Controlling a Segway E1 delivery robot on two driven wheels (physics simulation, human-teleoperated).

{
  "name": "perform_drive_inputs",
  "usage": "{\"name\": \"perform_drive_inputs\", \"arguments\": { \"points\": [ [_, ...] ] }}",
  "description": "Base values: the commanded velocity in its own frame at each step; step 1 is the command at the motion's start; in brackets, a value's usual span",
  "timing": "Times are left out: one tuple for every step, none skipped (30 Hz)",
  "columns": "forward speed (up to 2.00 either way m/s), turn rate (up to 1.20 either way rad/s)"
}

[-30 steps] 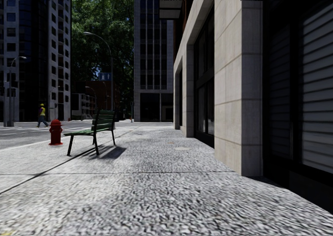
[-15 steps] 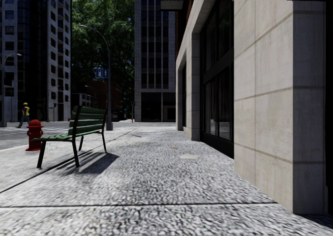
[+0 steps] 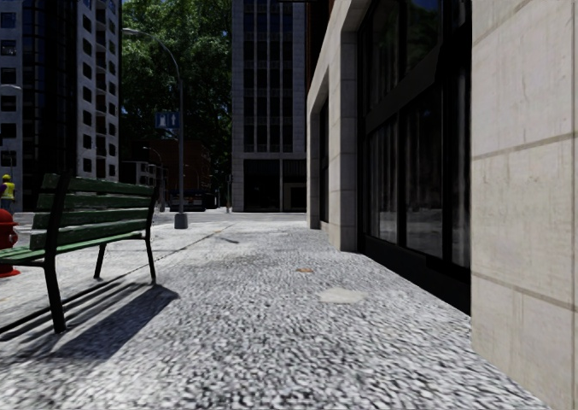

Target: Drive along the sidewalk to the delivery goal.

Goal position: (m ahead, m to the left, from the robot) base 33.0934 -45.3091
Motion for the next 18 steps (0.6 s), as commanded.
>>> {"name": "perform_drive_inputs", "arguments": {
  "points": [
    [2.00,0.00],
    [2.00,0.00],
    [2.00,0.00],
    [2.00,0.00],
    [2.00,0.00],
    [2.00,0.00],
    [2.00,0.00],
    [2.00,0.00],
    [2.00,0.00],
    [2.00,0.00],
    [2.00,0.00],
    [2.00,0.00],
    [2.00,0.00],
    [2.00,0.00],
    [2.00,0.00],
    [2.00,0.00],
    [2.00,0.00],
    [2.00,0.00]
  ]
}}
